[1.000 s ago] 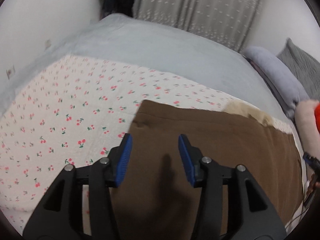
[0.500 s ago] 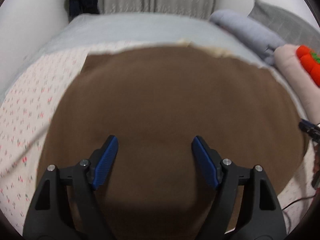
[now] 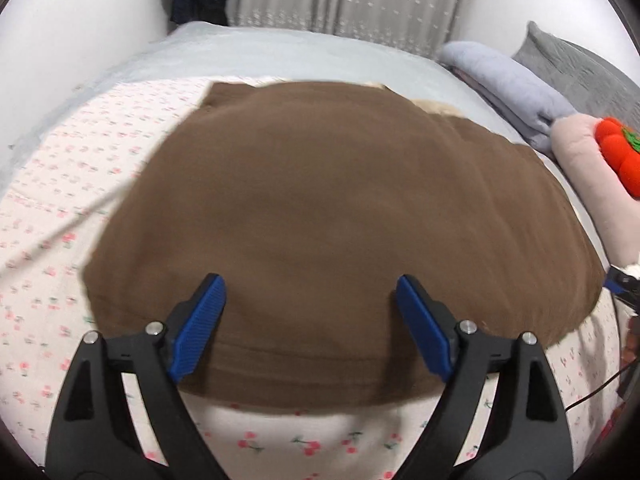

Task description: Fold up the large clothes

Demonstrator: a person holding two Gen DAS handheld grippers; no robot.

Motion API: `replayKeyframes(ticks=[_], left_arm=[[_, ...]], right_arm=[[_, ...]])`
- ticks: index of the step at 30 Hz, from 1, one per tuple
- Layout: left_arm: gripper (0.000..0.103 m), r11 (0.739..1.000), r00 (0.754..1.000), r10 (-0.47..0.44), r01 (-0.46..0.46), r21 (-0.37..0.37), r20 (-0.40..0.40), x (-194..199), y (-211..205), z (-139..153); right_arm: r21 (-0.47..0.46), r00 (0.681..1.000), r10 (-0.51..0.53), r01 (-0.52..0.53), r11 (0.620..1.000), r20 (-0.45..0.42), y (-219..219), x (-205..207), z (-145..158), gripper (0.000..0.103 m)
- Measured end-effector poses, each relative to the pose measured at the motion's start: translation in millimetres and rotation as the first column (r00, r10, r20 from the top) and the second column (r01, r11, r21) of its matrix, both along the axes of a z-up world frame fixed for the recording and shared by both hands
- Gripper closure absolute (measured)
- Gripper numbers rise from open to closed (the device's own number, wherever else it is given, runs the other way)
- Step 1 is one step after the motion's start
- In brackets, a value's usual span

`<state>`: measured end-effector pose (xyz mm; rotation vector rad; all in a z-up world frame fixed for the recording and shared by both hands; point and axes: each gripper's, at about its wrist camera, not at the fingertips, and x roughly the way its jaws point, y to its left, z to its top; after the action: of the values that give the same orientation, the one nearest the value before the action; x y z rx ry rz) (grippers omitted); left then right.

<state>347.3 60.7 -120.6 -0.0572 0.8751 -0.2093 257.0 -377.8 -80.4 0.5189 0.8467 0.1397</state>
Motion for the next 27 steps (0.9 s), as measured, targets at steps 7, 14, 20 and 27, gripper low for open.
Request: replayKeyframes(ticks=[7,14,20,27], left_arm=[[0.012,0.999,0.999,-0.020,0.019,0.037,0.034,0.4,-5.2,-12.5],[0.012,0.998,0.998,-0.057,0.056,0.034,0.034,-5.9,1.5,-19.5],[0.012,0.997,0.998,-0.033,0.029,0.067,0.061,-9.8,12.3,-4.3],[0.012,0.991,0.993,0.111,-0.113,-0.072,-0.037,-2.1,52.8,7.2]], right_arm=[[-0.016,0.998,-0.008,0.009,1.000,0.059,1.6,-8.2,7.5,0.092],[0.079,0.994,0.021,-0.013,0.997,-0.110,-11.3,-4.4,-32.9,0.090],[-0.121,0.999,-0.028,0.026,0.992,-0.020,10.5,-11.0,11.7,0.072],[-0.188,0.981,-0.041,0.077,0.979,0.188,47.5,-9.1,46.5,0.034]])
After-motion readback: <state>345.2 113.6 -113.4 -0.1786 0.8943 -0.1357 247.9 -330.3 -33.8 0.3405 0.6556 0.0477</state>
